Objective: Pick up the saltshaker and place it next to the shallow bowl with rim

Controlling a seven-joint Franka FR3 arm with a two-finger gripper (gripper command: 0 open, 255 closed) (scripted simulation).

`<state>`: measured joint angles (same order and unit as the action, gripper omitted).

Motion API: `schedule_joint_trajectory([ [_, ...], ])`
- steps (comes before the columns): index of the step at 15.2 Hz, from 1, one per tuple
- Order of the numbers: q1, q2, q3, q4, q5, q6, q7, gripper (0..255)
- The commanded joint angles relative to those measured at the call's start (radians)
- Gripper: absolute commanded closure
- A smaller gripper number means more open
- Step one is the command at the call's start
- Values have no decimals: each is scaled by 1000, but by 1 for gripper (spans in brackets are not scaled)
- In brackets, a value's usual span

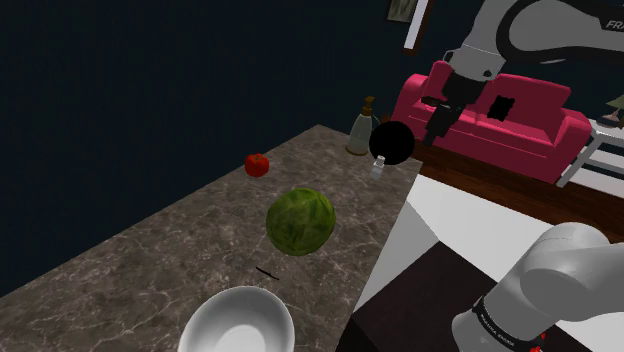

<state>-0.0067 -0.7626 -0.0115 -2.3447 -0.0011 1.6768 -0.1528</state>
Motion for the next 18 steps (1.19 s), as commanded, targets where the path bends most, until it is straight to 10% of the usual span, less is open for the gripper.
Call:
schedule_joint_trajectory([
  [1,0,0,0,0,0,0,0,0],
  [18,-13,623,-220,247,11,243,-363,0],
])
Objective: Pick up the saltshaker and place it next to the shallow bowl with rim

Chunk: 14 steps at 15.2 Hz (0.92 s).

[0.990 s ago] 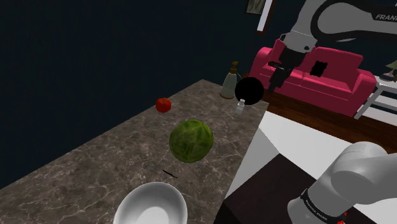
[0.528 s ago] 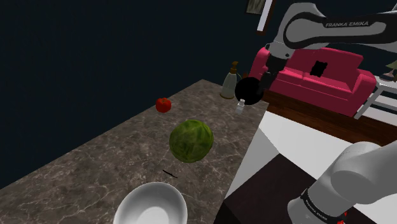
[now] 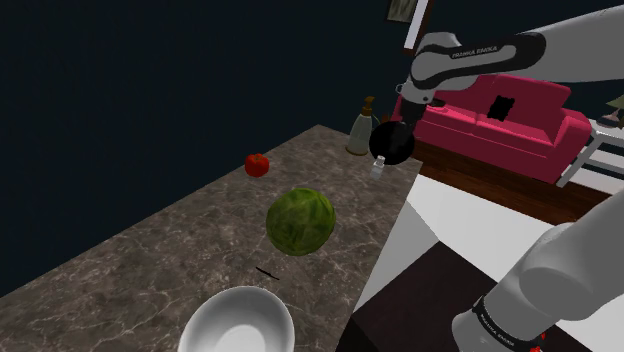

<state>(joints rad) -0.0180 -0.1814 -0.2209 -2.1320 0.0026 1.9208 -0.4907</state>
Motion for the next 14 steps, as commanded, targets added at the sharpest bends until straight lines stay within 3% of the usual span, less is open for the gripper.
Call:
schedule_joint_trajectory([
  [1,-4,83,-18,60,16,4,-47,0],
  [12,-73,551,-41,439,125,-12,-254,0],
  [14,-73,556,-39,419,127,13,-256,0],
])
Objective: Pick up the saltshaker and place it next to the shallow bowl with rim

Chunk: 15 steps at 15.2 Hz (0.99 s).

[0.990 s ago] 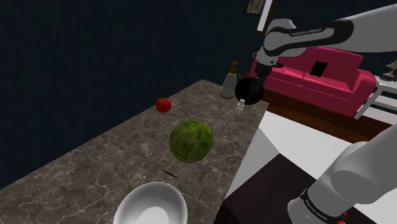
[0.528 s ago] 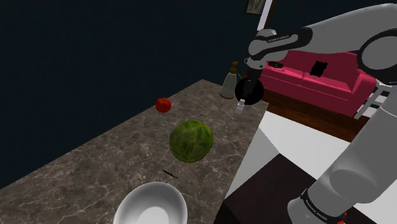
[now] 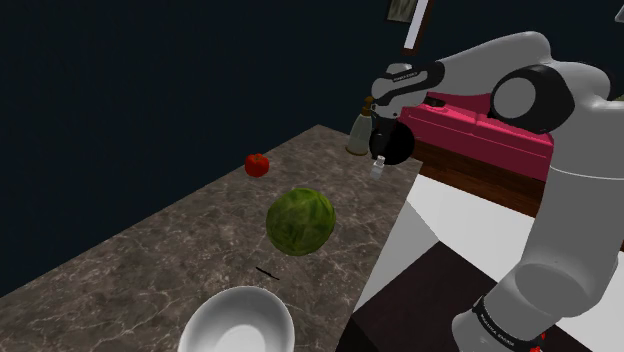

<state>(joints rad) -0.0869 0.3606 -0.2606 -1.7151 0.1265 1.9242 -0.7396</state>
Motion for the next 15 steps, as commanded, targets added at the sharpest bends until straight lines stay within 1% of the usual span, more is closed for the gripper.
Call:
schedule_joint_trajectory([
  [1,-3,17,1,-8,5,22,-8,0],
  [6,-4,32,6,-49,11,78,-12,0],
  [13,-5,32,8,-49,10,78,-12,0],
  [14,-10,45,8,-34,13,76,-16,255],
  [15,-13,41,6,-41,13,79,-21,255],
])
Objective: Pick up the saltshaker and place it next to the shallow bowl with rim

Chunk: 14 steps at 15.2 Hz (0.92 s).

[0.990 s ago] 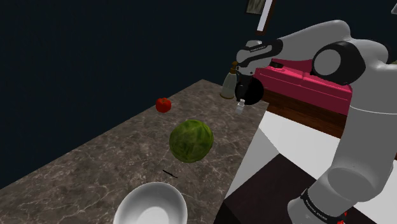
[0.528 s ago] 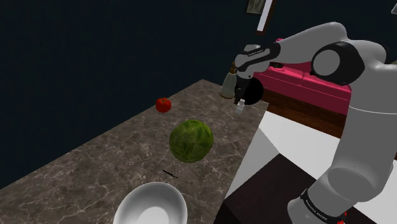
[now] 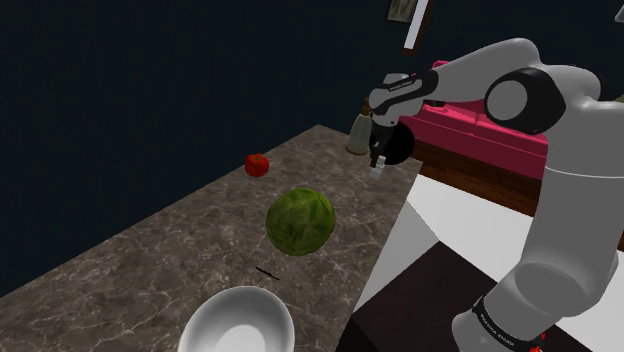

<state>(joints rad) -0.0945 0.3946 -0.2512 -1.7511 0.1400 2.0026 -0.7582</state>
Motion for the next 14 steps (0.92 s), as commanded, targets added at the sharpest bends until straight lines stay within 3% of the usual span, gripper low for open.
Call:
schedule_joint_trajectory([
  [1,-5,7,-4,-5,-1,0,-2,255],
  [8,3,-2,-2,-13,-3,0,7,255],
  [14,5,-36,-6,23,-15,-68,16,255],
])
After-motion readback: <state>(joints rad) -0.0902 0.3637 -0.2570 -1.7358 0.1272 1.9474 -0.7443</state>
